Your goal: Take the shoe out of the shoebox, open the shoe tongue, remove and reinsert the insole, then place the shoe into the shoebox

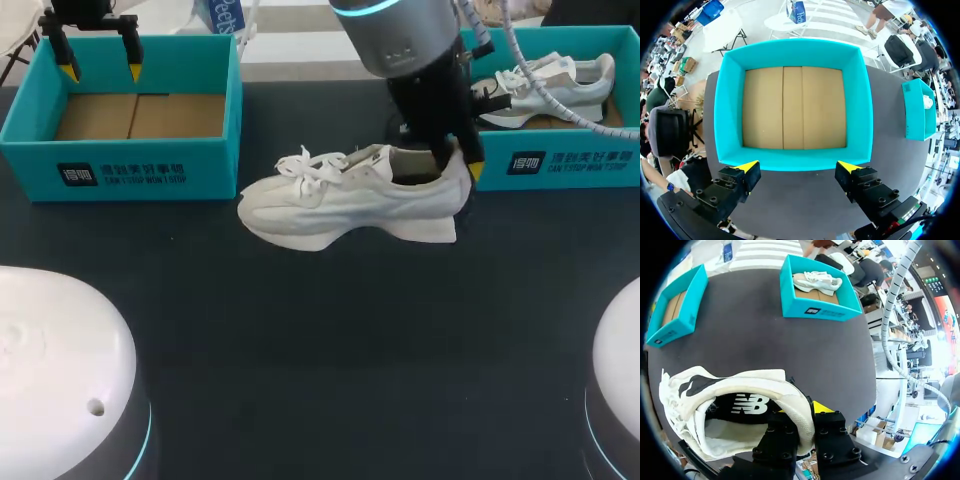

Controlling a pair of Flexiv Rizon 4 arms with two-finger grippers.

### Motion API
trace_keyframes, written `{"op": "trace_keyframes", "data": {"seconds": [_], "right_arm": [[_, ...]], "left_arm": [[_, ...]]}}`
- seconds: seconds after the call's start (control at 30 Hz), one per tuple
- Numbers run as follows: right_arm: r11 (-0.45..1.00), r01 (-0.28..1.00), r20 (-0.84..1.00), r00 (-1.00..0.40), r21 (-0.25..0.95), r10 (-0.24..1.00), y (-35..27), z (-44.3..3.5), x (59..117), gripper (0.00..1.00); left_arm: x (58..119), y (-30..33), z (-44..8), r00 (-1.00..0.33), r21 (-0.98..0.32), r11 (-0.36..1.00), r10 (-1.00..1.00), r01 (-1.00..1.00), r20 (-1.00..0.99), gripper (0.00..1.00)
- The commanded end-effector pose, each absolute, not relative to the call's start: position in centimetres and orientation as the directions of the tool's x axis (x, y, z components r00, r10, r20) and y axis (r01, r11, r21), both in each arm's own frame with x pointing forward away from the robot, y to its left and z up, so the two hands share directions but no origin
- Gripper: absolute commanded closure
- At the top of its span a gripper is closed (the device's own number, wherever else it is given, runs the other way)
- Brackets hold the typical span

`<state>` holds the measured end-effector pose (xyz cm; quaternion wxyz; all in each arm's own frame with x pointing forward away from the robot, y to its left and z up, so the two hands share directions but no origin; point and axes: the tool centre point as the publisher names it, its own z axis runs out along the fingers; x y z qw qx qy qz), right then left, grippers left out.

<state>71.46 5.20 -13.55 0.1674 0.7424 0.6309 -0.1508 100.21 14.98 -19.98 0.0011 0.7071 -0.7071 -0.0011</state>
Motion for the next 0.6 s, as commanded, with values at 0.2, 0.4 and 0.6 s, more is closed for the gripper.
{"op": "trace_keyframes", "data": {"seconds": [0.2,0.4,0.6], "right_arm": [[-0.137,0.989,-0.423,0.151,0.064,0.894,5.4,-14.4,71.5,1.0],[-0.123,0.988,-0.436,0.153,0.096,0.887,6.3,-20.0,71.5,1.0],[-0.068,0.995,-0.454,0.096,0.078,0.886,7.0,-25.4,71.3,1.0]], "left_arm": [[100.2,15.0,-20.0,0.0,0.002,0.0,-1.0,-1.0,0.0,0.0],[100.2,15.0,-20.0,0.0,0.002,0.0,-1.0,-1.0,0.0,0.0],[100.2,15.0,-20.0,0.0,0.002,0.0,-1.0,-1.0,0.0,0.0]]}}
